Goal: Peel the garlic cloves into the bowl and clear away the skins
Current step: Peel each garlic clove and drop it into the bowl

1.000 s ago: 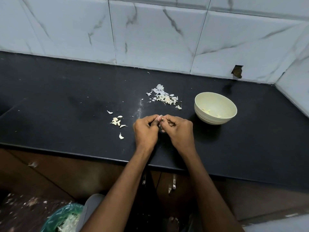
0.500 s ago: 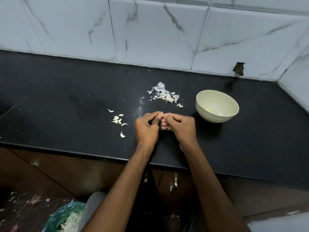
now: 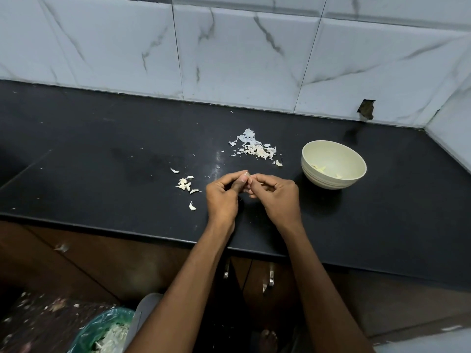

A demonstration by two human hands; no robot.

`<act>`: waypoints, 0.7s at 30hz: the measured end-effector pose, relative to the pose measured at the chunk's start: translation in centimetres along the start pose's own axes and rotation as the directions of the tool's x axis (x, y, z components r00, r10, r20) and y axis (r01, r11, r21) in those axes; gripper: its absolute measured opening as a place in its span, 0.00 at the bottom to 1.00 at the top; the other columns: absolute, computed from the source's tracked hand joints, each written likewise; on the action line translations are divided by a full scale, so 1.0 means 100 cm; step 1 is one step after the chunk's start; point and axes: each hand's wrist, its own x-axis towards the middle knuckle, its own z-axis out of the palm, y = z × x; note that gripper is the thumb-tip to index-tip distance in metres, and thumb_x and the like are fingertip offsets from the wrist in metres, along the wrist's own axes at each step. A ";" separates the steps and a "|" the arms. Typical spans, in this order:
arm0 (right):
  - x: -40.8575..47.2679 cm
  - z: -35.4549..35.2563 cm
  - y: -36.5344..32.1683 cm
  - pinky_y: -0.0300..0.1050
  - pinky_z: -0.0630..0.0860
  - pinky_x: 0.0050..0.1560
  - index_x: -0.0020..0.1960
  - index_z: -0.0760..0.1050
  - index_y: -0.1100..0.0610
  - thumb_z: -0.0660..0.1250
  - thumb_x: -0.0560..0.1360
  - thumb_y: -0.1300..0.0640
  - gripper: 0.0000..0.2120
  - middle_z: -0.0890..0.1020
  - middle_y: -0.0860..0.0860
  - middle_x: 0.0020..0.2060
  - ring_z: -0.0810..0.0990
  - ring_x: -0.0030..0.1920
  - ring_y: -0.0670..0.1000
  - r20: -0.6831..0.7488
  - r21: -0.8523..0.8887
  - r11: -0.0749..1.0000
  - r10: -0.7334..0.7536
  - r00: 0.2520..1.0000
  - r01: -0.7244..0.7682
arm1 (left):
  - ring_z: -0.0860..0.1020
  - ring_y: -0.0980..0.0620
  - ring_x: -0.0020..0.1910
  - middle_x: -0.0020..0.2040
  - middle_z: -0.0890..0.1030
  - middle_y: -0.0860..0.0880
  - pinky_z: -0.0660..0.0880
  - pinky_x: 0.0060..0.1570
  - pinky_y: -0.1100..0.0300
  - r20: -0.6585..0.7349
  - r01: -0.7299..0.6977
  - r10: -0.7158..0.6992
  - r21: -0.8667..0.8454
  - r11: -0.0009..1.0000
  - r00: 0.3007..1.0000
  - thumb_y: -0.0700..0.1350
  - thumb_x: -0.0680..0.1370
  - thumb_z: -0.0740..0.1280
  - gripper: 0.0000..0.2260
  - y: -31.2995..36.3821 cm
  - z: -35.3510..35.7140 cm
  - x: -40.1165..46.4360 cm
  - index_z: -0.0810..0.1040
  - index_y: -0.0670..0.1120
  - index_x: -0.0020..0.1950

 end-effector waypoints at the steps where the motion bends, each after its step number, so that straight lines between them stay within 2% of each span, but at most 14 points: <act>1: 0.000 0.001 0.003 0.56 0.85 0.48 0.47 0.87 0.42 0.74 0.78 0.56 0.09 0.88 0.48 0.40 0.88 0.42 0.50 -0.014 -0.073 0.997 -0.028 1.000 0.027 | 0.85 0.49 0.47 0.47 0.88 0.41 0.82 0.53 0.57 -0.003 -0.006 0.006 0.014 1.000 1.000 0.33 0.78 0.73 0.06 0.000 0.000 0.000 0.86 0.38 0.54; 4: 0.001 -0.001 0.011 0.56 0.83 0.43 0.47 0.88 0.47 0.75 0.77 0.52 0.03 0.87 0.47 0.37 0.86 0.38 0.50 -0.043 -0.206 0.977 -0.060 0.997 0.049 | 0.85 0.49 0.48 0.47 0.87 0.42 0.81 0.53 0.57 -0.006 -0.045 0.046 0.089 0.995 0.999 0.33 0.78 0.73 0.07 -0.002 0.000 0.000 0.87 0.44 0.50; 6: 0.001 0.000 0.013 0.55 0.80 0.40 0.46 0.88 0.51 0.74 0.77 0.52 0.05 0.85 0.50 0.33 0.84 0.35 0.53 -0.023 -0.266 0.961 -0.084 0.996 0.075 | 0.85 0.51 0.47 0.46 0.86 0.46 0.80 0.51 0.60 -0.023 -0.078 0.082 0.141 0.987 0.996 0.33 0.78 0.73 0.10 -0.004 0.000 0.000 0.87 0.48 0.47; 9: 0.002 0.001 0.015 0.57 0.78 0.38 0.42 0.85 0.58 0.70 0.77 0.52 0.11 0.82 0.54 0.31 0.81 0.34 0.58 0.027 -0.326 0.938 -0.119 0.993 0.121 | 0.84 0.56 0.45 0.44 0.84 0.49 0.78 0.47 0.66 -0.029 -0.116 0.123 0.183 0.976 0.992 0.32 0.78 0.73 0.09 -0.004 0.000 -0.001 0.87 0.46 0.48; 11: 0.004 0.000 0.018 0.62 0.80 0.40 0.42 0.83 0.61 0.69 0.78 0.51 0.14 0.83 0.54 0.32 0.83 0.36 0.60 0.037 -0.303 0.946 -0.104 0.994 0.110 | 0.83 0.57 0.44 0.45 0.83 0.50 0.80 0.47 0.64 -0.021 -0.120 0.127 0.199 0.973 0.992 0.32 0.78 0.72 0.08 -0.005 -0.001 -0.001 0.87 0.45 0.50; 14: 0.003 -0.001 0.019 0.67 0.82 0.43 0.45 0.84 0.62 0.69 0.79 0.51 0.14 0.86 0.52 0.36 0.86 0.39 0.59 0.063 -0.245 0.966 -0.064 0.996 0.078 | 0.84 0.53 0.47 0.46 0.83 0.49 0.82 0.52 0.53 -0.025 -0.112 0.120 0.213 0.971 0.993 0.33 0.78 0.72 0.07 -0.008 -0.003 0.002 0.88 0.43 0.50; 17: 0.000 0.001 0.014 0.59 0.86 0.50 0.50 0.88 0.60 0.69 0.81 0.60 0.08 0.88 0.52 0.41 0.89 0.45 0.53 0.098 -0.119 0.993 -0.006 0.995 0.018 | 0.84 0.51 0.47 0.47 0.84 0.47 0.82 0.54 0.52 -0.032 -0.108 0.117 0.204 0.973 0.993 0.33 0.78 0.72 0.07 -0.009 -0.004 0.002 0.88 0.43 0.50; 21: -0.002 0.001 0.009 0.51 0.86 0.53 0.54 0.86 0.54 0.68 0.82 0.65 0.10 0.89 0.53 0.44 0.89 0.48 0.52 0.119 0.024 0.998 0.053 0.992 -0.056 | 0.84 0.48 0.48 0.47 0.84 0.47 0.82 0.54 0.50 -0.038 -0.098 0.107 0.185 0.978 0.993 0.34 0.78 0.73 0.07 -0.010 -0.004 0.003 0.88 0.44 0.50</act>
